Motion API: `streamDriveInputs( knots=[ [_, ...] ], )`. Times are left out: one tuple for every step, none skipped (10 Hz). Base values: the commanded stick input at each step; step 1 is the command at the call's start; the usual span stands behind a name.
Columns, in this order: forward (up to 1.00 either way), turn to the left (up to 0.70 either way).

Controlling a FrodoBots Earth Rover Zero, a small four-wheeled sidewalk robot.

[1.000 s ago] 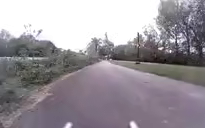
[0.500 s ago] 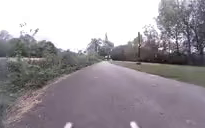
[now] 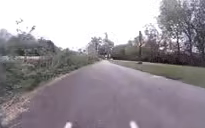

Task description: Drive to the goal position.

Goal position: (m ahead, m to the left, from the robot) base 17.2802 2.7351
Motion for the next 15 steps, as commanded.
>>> streamDriveInputs(
  knots=[
    [0.70,0.00],
    [0.70,0.00],
    [0.70,0.00],
    [0.70,0.00],
    [0.70,0.00],
    [0.70,0.00],
    [0.70,0.00],
    [0.70,0.00],
    [0.70,0.00],
    [0.70,0.00],
    [0.70,0.00],
    [0.70,0.00],
    [0.70,0.00],
    [0.70,0.00],
    [0.70,0.00]
  ],
)
